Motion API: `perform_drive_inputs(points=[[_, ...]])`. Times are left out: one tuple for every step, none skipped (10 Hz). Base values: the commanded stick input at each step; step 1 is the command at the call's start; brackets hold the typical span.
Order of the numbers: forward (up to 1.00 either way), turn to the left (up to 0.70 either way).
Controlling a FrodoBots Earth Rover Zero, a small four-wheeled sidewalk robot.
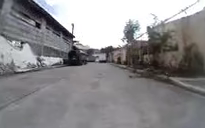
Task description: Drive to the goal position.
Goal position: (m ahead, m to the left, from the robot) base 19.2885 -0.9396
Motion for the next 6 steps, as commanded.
perform_drive_inputs(points=[[1.0,0.0],[1.0,0.0],[1.0,0.0],[1.0,0.0],[1.0,0.0],[1.0,0.0]])
